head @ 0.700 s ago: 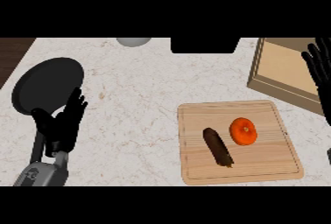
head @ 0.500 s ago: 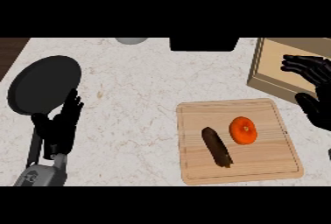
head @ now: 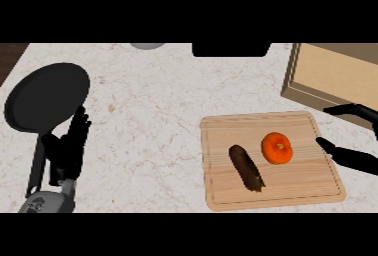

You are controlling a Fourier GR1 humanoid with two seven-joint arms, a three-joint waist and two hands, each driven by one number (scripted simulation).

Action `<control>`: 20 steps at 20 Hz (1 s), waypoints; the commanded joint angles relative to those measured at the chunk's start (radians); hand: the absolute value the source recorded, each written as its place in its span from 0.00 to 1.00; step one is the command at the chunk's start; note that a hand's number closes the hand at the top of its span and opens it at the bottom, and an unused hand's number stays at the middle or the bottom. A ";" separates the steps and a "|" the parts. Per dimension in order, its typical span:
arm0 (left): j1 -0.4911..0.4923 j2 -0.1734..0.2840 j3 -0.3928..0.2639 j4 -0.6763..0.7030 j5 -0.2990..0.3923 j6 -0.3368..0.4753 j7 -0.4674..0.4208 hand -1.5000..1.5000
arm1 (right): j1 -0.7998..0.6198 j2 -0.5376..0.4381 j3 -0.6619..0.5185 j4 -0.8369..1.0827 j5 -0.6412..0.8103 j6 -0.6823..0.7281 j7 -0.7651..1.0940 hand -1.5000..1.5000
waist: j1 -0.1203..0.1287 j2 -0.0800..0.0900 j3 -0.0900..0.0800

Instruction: Pick the squash from the cutting board and place it in the cardboard box

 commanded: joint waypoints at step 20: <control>0.048 -0.051 0.029 0.014 -0.065 -0.035 -0.035 0.50 | -0.049 -0.206 0.097 -0.380 0.166 0.372 0.637 0.00 | 0.006 -0.002 -0.001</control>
